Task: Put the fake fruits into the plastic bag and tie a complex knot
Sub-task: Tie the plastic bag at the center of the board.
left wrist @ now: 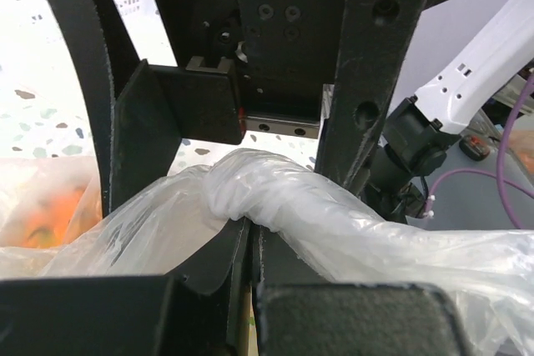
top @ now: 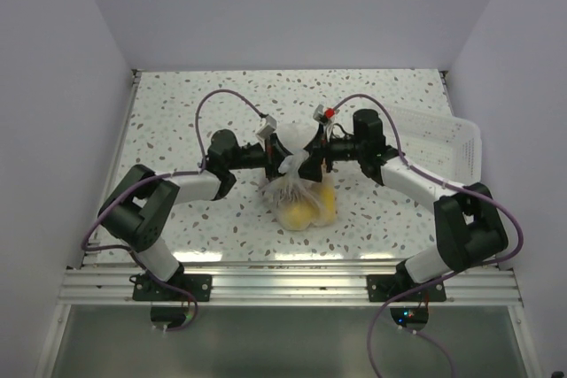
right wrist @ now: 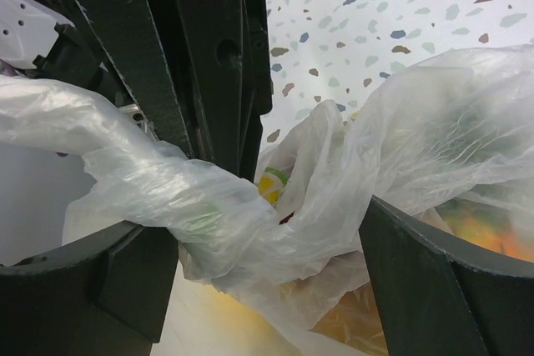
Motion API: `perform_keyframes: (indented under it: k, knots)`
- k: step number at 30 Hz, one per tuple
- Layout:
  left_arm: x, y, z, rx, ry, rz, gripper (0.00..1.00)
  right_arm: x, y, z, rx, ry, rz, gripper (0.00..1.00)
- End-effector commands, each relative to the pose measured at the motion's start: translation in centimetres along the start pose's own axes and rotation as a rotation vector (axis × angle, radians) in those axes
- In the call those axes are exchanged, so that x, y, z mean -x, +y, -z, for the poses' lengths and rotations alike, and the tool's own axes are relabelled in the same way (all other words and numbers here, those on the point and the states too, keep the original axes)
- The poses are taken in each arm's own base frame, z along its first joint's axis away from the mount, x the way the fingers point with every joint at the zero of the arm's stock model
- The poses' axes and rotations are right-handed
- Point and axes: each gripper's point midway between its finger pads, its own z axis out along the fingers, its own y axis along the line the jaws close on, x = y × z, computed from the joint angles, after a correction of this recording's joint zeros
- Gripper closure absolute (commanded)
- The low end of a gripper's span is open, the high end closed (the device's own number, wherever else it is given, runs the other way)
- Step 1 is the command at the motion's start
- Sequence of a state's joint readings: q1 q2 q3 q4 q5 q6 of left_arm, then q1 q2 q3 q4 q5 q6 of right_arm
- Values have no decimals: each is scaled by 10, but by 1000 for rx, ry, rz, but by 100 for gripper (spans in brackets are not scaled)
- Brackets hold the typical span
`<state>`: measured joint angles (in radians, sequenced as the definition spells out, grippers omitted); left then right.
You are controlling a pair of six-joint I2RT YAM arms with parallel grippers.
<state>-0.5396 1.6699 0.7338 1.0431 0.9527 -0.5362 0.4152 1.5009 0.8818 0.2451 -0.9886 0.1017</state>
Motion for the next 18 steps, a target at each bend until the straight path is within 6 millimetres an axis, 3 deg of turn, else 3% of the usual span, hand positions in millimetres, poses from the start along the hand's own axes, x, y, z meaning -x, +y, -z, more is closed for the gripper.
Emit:
perform_keyframes:
  k: [1, 10, 11, 12, 15, 18]
  knots:
    - [15, -22, -1, -95, -28, -52, 100, 5, 5, -2, 33, 16, 42, 14]
    - [-20, -40, 17, -146, 58, -38, 100, 17, 20, 8, 111, 34, 3, 4]
    - [-18, -41, 18, -147, 54, -46, 100, 16, 21, 9, 130, 43, 47, 1]
    - [-17, -40, 18, -143, 51, -46, 100, 3, 26, 15, 139, 98, -7, 1]
    - [-10, -38, 17, -137, 37, -63, 100, -2, 27, 31, 149, 137, 16, 1]
    - [-6, -36, 17, -141, 23, -73, 100, 13, 20, 54, 135, 77, -50, 2]
